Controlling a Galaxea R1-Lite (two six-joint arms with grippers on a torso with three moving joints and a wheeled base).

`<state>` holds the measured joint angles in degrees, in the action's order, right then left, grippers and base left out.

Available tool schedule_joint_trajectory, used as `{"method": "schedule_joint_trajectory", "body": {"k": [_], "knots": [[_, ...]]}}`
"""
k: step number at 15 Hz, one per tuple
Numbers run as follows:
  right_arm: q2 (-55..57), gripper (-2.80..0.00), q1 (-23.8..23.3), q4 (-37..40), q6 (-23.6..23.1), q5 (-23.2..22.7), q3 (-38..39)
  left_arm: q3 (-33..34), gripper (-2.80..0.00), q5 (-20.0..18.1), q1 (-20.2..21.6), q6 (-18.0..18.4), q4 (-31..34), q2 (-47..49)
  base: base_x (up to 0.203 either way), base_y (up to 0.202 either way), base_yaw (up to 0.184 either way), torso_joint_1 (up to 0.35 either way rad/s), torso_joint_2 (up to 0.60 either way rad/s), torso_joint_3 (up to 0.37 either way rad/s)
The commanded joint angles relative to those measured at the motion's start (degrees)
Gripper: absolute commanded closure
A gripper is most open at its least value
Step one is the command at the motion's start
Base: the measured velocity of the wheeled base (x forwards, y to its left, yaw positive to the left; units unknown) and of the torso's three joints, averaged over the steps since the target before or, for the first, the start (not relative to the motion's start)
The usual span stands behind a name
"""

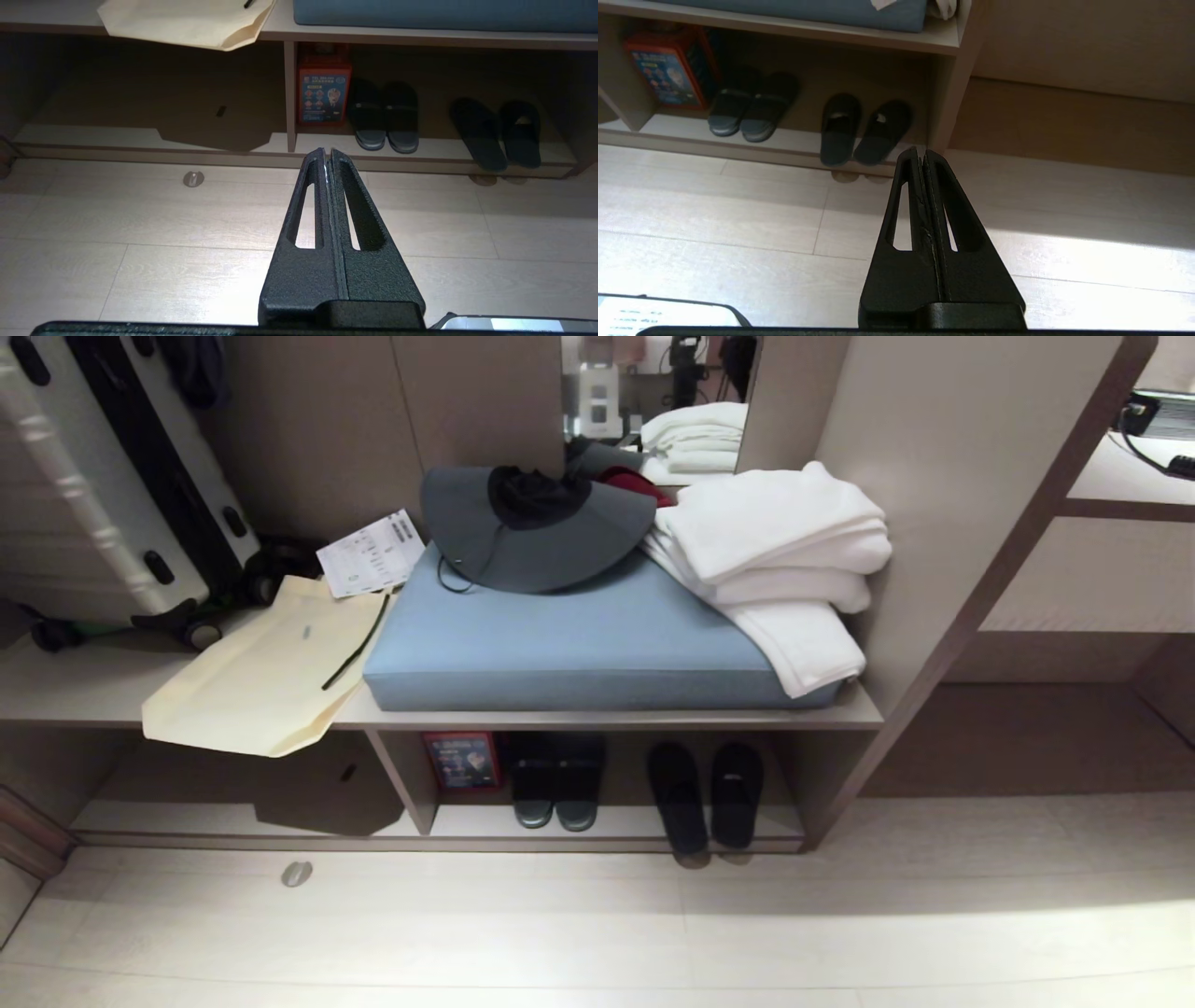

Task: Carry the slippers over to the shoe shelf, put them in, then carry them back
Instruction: Pick up the slippers in the shoe cabinet

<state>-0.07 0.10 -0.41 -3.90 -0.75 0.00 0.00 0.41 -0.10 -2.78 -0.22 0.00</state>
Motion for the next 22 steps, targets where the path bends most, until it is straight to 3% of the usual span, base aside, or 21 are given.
{"method": "schedule_joint_trajectory", "body": {"k": [1, 17, 22], "knots": [[0.07, 0.0, 0.08, -0.03, -0.05, -0.04, 0.0, 0.0, 0.0, 0.02, 0.01, -0.03, -0.04, 0.0, 0.0, 0.0, 0.0, 0.002, 0.0, 0.206], [0.07, 0.0, 0.08, -0.03, 0.65, 0.14, 0.0, 0.0, 0.0, 0.11, 0.01, -0.39, 0.04, 0.0, 0.0, 0.0, 0.0, 0.002, 0.0, 0.203], [0.07, 0.0, -0.01, -0.03, 0.74, 0.22, 0.0, 0.0, 0.0, 0.02, 0.01, -0.47, 0.03, -0.09, 0.0, 0.0, 0.0, 0.003, 0.0, 0.067]]}}
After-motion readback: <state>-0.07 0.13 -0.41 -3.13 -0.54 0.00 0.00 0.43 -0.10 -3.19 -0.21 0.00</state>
